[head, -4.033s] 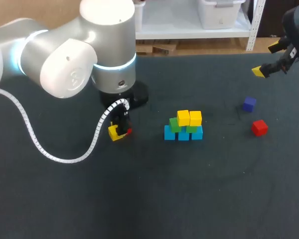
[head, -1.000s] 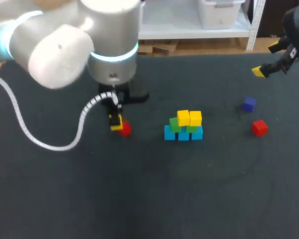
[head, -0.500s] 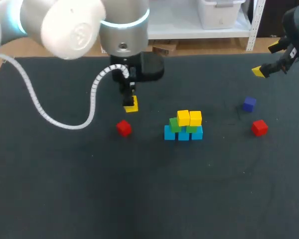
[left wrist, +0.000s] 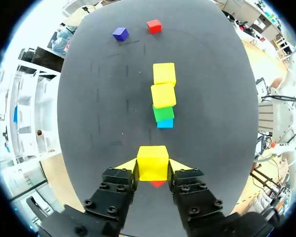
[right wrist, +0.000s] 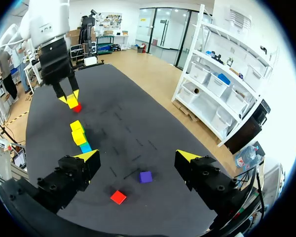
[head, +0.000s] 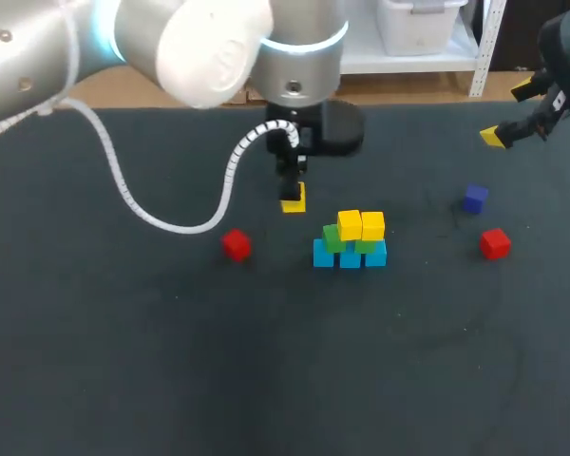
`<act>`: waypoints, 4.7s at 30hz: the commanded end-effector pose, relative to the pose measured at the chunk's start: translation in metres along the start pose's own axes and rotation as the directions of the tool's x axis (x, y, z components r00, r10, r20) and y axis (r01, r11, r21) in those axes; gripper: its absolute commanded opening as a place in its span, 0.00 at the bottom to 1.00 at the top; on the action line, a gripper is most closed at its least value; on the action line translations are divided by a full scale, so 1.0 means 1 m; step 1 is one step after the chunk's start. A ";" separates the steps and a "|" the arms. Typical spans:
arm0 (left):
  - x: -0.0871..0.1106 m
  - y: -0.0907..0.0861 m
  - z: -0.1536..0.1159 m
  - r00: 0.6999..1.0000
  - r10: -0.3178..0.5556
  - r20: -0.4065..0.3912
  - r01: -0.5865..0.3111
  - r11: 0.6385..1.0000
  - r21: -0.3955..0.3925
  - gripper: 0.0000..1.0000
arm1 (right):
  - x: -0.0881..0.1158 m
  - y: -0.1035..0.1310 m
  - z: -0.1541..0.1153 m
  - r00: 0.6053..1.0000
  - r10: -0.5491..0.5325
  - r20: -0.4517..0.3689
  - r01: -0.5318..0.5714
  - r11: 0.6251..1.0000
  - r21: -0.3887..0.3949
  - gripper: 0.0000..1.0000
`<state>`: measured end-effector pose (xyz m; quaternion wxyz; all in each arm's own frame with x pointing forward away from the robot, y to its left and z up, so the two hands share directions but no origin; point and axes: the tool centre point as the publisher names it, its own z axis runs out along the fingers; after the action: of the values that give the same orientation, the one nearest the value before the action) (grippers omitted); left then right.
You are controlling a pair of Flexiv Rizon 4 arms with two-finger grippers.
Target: Place the blue cubes, place green cubes on the blue cubes, place the yellow cubes on the green cubes, then place the red cubes on the yellow cubes, and place purple cube on the red cubes.
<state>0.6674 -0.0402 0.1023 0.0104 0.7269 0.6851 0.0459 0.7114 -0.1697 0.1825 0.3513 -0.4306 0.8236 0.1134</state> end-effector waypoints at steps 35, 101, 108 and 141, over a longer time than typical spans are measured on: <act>-0.043 -0.021 0.023 0.999 0.032 -0.033 -0.030 0.998 0.061 0.00 | 0.000 0.000 0.000 1.000 0.000 0.001 0.000 1.000 0.000 1.00; -0.051 -0.011 0.038 0.998 0.011 -0.064 -0.007 0.998 0.061 0.85 | 0.000 0.000 0.000 1.000 0.000 0.001 0.000 1.000 0.000 1.00; -0.046 -0.010 0.037 0.998 -0.006 -0.070 0.010 0.999 0.052 1.00 | 0.000 0.000 0.000 1.000 0.000 0.001 0.000 1.000 0.000 1.00; 0.071 -0.014 0.057 0.808 -0.587 -0.056 0.584 0.809 -0.064 1.00 | 0.000 0.000 0.000 1.000 0.000 0.001 0.000 1.000 0.000 1.00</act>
<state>0.6635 0.0263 0.0533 -0.0007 0.4832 0.8705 0.0934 0.7114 -0.1697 0.1825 0.3514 -0.4306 0.8235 0.1134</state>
